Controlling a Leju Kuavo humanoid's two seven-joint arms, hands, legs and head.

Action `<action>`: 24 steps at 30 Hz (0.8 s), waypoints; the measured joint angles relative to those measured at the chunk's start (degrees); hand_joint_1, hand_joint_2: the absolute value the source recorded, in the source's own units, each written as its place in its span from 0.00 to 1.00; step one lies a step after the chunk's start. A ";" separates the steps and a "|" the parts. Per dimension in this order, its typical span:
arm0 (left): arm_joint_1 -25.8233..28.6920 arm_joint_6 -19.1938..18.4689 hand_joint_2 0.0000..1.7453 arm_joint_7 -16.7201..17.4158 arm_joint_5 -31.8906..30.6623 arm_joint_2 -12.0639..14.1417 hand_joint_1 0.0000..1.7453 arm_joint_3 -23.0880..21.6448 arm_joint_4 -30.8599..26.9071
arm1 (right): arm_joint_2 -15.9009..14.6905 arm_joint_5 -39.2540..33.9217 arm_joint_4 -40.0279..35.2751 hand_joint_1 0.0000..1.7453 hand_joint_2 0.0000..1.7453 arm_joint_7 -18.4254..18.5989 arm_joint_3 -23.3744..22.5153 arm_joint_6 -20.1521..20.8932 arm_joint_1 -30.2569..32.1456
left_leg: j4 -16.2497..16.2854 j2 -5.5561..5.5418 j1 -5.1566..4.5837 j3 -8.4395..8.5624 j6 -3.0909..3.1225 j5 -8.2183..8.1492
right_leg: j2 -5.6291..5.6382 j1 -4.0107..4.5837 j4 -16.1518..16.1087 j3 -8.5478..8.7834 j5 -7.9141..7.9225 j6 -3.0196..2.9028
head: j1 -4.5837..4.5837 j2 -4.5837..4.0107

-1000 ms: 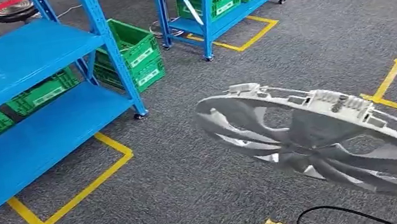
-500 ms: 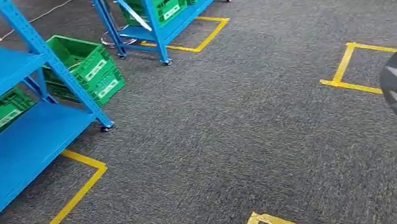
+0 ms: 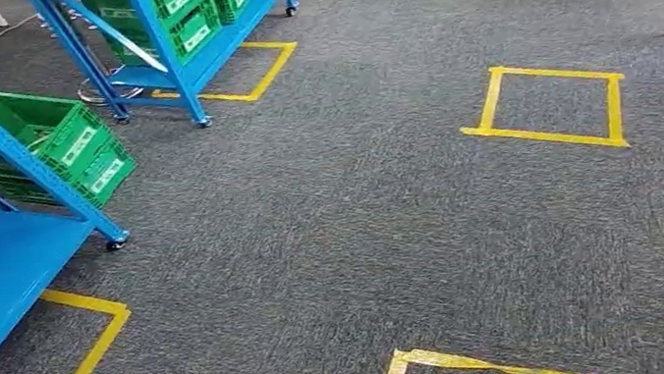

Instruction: Take the parts from the cabinet and place them on the table.

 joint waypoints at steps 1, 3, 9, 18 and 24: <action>0.06 0.19 1.00 0.37 0.02 0.00 0.00 0.00 0.00 | 0.17 -2.41 0.15 1.00 1.00 0.51 0.07 -0.84 -0.53 | 0.00 0.86 -0.10 0.07 0.10 -0.07 | -1.04 -0.16 4.46 -2.11 -2.23 0.32 | -0.02 0.00; 0.10 0.39 1.00 0.70 0.02 0.11 0.00 0.02 0.00 | 0.31 -10.46 0.85 1.00 1.00 3.41 0.24 -2.26 -0.58 | 0.01 2.47 -0.12 0.11 0.10 -0.17 | -1.68 -0.56 12.87 -6.00 -5.22 0.84 | 0.00 0.00; -0.07 0.70 1.00 0.49 -0.79 1.09 0.00 0.02 -0.09 | 0.35 -15.39 2.69 1.00 1.00 3.33 1.70 -3.21 -0.70 | 0.38 6.19 -0.51 1.57 -1.84 -1.77 | -5.98 -1.56 -3.62 3.84 1.72 1.83 | -0.02 0.00; -0.24 0.66 1.00 -0.59 2.54 0.76 0.00 0.81 -0.09 | 2.54 -2.35 2.56 1.00 1.00 -7.71 1.95 -8.10 -0.41 | 13.63 1.61 -0.11 -4.59 -2.97 -9.59 | -1.20 -0.84 -3.62 2.62 2.14 -2.08 | -0.61 0.00; -0.16 0.98 1.00 -0.59 3.23 0.52 0.00 1.75 -0.09 | 4.22 2.03 3.91 1.00 1.00 -10.38 1.81 -9.82 -0.44 | 4.84 -1.45 -1.23 -2.27 -0.43 -0.34 | 3.77 -0.36 -3.63 2.72 2.29 -2.26 | -0.59 0.00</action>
